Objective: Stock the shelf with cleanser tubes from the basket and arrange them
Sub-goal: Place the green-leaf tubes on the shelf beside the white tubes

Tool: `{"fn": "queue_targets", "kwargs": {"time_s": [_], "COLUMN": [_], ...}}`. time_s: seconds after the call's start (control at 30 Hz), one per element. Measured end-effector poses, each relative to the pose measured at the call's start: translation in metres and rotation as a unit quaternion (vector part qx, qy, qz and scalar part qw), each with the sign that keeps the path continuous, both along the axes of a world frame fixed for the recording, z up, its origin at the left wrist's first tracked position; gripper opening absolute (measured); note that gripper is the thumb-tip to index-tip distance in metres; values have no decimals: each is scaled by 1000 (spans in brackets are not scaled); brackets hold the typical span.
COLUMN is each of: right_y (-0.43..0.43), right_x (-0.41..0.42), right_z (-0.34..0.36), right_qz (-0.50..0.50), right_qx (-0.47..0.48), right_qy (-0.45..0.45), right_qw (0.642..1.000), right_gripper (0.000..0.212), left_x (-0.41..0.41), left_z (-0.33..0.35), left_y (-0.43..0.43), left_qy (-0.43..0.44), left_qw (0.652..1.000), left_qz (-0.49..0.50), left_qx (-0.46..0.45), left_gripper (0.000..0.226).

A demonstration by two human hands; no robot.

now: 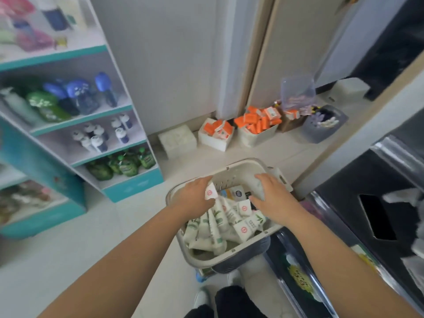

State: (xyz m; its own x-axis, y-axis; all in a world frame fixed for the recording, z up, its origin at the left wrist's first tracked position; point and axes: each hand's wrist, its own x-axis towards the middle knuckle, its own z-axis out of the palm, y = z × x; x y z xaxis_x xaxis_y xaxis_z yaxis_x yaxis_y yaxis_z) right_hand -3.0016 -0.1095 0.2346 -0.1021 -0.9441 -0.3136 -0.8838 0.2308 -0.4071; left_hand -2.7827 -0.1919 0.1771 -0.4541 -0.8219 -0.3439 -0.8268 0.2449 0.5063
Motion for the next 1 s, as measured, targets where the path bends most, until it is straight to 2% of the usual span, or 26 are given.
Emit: {"fn": "queue_targets", "kwargs": {"time_s": [0.13,0.27,0.47,0.67,0.73,0.83,1.0], "right_y": [-19,-28,-34,-45,-49,-55,-54], "right_x": [9,23,45,51,54,58,66], "right_z": [-36,-72,-126,-168,-175,-180,-182], "right_qz": [36,71,65,-48,-77,-111,-134], "right_qx": [79,153,248,214,198,178,132], "right_qy": [-17,-37,-66,-99,-101,-90,-82], "right_qw": [996,985,964,971,972,974,979], "right_gripper": [53,43,37,32,32,32,24], "left_x": [0,-11,-36,-44,-41,-37,-30], "left_z": [-30,-64,-100,-121,-125,-130,-126], "left_y": [15,24,34,36,36,36,36], "left_qy": [-48,-55,-68,-86,-75,-31,54], "left_qw": [995,984,963,951,949,940,914], "left_qz": [20,60,171,232,247,286,346], "left_qx": [86,157,196,185,183,183,203], "left_gripper": [71,72,58,52,44,21,15]}}
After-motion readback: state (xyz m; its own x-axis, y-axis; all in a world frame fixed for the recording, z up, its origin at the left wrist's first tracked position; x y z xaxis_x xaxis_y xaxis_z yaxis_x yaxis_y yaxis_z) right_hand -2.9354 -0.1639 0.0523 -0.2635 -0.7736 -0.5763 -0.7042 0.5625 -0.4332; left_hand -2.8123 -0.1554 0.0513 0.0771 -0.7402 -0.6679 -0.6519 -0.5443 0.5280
